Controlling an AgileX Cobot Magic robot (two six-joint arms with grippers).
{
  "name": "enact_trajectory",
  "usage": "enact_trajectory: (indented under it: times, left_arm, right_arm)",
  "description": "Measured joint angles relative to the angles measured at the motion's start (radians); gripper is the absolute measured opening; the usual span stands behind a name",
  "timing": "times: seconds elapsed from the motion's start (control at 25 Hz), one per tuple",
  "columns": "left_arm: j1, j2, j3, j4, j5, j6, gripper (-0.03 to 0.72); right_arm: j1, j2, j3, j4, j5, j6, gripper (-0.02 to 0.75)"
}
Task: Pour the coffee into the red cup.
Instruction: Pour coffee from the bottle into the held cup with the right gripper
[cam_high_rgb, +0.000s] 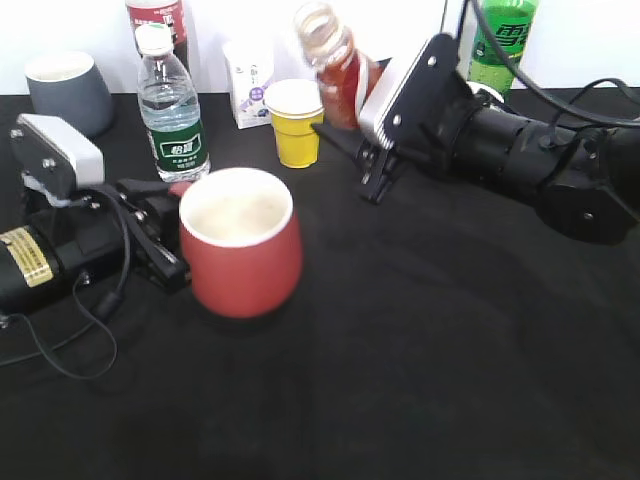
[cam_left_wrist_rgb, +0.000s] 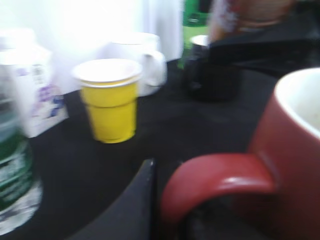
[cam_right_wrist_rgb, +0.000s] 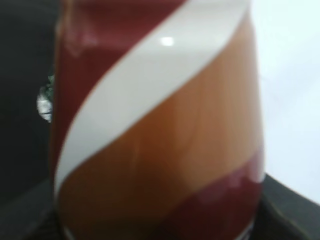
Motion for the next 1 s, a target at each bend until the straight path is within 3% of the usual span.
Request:
enact_trajectory:
  times: [0.28,0.4,1.0]
  left_arm:
    - [0.000,0.000,0.000,0.031,-0.008,0.000,0.088]
    - [0.000,0.000,0.000,0.032,-0.008,0.000,0.089]
    - [-0.001,0.000,0.000,0.036,-0.009,0.000,0.099]
  right_arm:
    - [0.004,0.000,0.000,-0.098,-0.009,-0.093,0.531]
    - [0.048,0.000,0.000,-0.097,-0.014,-0.173,0.530]
    - [0.055,0.000,0.000,0.020,-0.015,-0.641,0.530]
